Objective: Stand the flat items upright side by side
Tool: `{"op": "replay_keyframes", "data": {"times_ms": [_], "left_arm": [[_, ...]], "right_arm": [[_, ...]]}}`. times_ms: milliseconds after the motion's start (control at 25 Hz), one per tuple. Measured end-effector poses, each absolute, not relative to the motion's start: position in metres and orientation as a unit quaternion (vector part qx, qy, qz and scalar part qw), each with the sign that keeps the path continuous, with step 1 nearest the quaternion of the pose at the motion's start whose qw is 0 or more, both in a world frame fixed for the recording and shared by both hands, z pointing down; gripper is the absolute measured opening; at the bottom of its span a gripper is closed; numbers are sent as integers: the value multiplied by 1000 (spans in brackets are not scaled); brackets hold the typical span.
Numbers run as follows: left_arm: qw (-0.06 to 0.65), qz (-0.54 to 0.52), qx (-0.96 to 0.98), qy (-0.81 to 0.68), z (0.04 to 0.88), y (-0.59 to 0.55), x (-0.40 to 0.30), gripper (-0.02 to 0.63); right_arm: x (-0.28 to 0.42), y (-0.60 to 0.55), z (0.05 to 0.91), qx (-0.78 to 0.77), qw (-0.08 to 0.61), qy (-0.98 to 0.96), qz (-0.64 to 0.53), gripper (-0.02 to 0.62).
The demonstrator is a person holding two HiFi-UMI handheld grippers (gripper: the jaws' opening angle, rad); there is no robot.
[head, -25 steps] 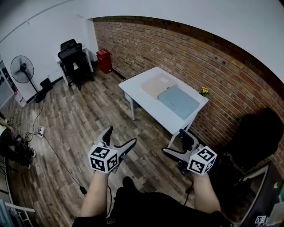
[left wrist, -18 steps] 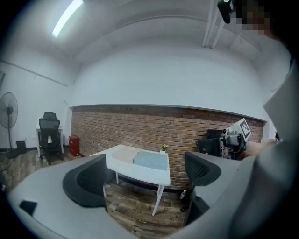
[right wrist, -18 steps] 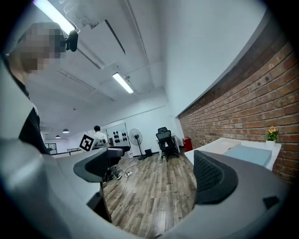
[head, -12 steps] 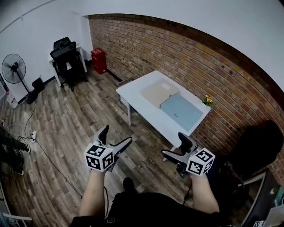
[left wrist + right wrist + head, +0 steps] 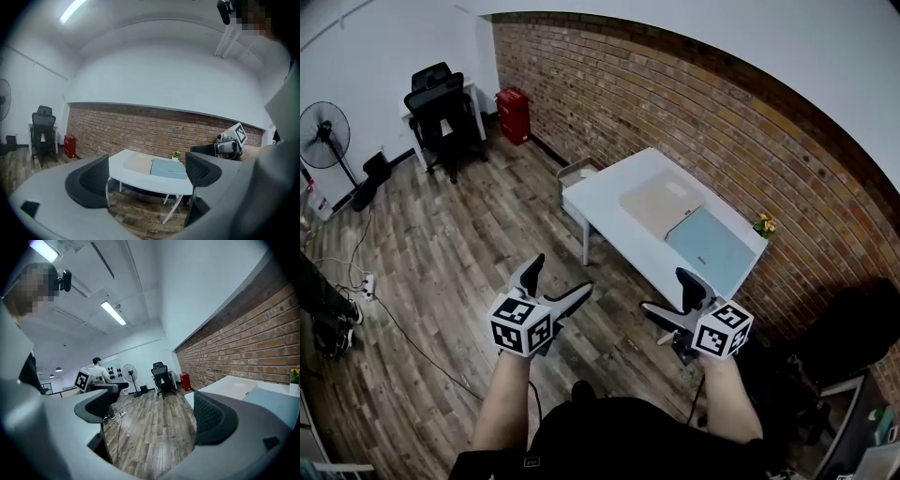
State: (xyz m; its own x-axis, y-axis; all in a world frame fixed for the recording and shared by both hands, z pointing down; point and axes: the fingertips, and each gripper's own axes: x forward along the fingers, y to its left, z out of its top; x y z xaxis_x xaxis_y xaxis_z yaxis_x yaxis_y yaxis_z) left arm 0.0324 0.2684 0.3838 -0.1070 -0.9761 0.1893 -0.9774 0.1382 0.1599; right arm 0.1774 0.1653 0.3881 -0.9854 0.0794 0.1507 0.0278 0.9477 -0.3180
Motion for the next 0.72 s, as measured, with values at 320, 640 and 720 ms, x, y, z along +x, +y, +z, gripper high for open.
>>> {"op": "replay_keyframes", "data": {"times_ms": [320,640,720], "left_arm": [[130,0,653,-746,390,274,-7,522],[134,27,649,-749,395,255,-32,522],[140,35,646,-749,400,248,-40,522]], "right_arm": [[130,175,394,-47,97,-982,153,575],[93,143,403,-45,85,-978,184,574],[82,135,409,-51,86,-976,193,571]]}}
